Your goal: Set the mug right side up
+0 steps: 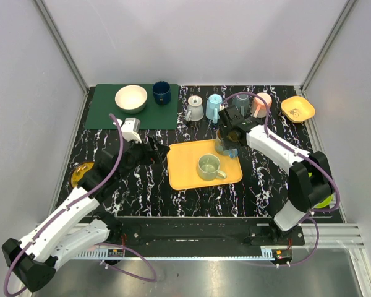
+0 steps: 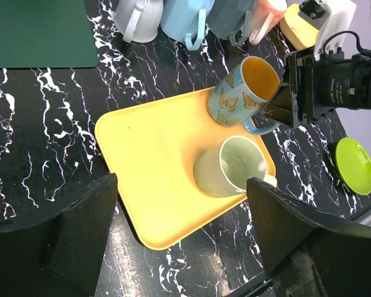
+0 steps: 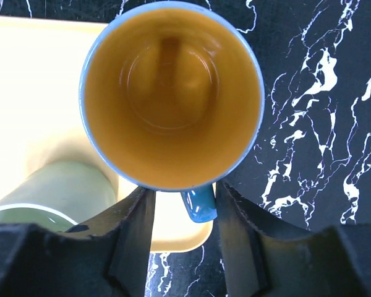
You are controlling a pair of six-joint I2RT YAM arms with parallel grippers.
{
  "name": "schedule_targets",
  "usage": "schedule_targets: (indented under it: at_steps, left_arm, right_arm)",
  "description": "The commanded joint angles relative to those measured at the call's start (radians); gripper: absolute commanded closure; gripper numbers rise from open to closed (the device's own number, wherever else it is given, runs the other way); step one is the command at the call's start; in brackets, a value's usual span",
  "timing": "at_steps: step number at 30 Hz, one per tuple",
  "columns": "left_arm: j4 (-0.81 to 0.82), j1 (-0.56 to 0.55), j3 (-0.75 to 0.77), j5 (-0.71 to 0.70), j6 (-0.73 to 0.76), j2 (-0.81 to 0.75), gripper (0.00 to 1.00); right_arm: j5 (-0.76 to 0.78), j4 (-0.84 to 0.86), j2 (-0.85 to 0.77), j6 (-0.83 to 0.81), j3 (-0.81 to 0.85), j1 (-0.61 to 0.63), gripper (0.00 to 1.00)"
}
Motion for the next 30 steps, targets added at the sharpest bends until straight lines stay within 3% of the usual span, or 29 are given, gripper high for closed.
schedule_targets:
  at_steps: [1,5,16,17,22,30]
  left_arm:
    - [0.054,0.0,-0.008,0.036,-0.014,0.007,0.13]
    - [0.066,0.0,-0.019,0.047,-0.027,0.002,0.13]
    - [0.077,0.0,-0.033,0.064,-0.041,0.005,0.13]
    - [0.077,0.0,-0.034,0.064,-0.042,0.004,0.13]
    - [0.077,0.0,-0.04,0.059,-0.045,-0.001,0.13]
    - [0.077,0.0,-0.04,0.027,-0.064,-0.013,0.14]
  right_arm:
    - [-0.037,0.044,0.033,-0.011,0.043,-0.021,0.55]
    - [-0.055,0.047,0.04,-0.01,0.045,-0.024,0.62]
    - [-0.074,0.041,0.064,-0.005,0.059,-0.034,0.6]
    - [-0.074,0.044,0.063,-0.004,0.059,-0.034,0.63]
    - [-0.08,0.038,0.044,0.005,0.066,-0.035,0.98]
    - [-0.04,-0.027,-0.117,0.048,0.098,-0.026,1.0]
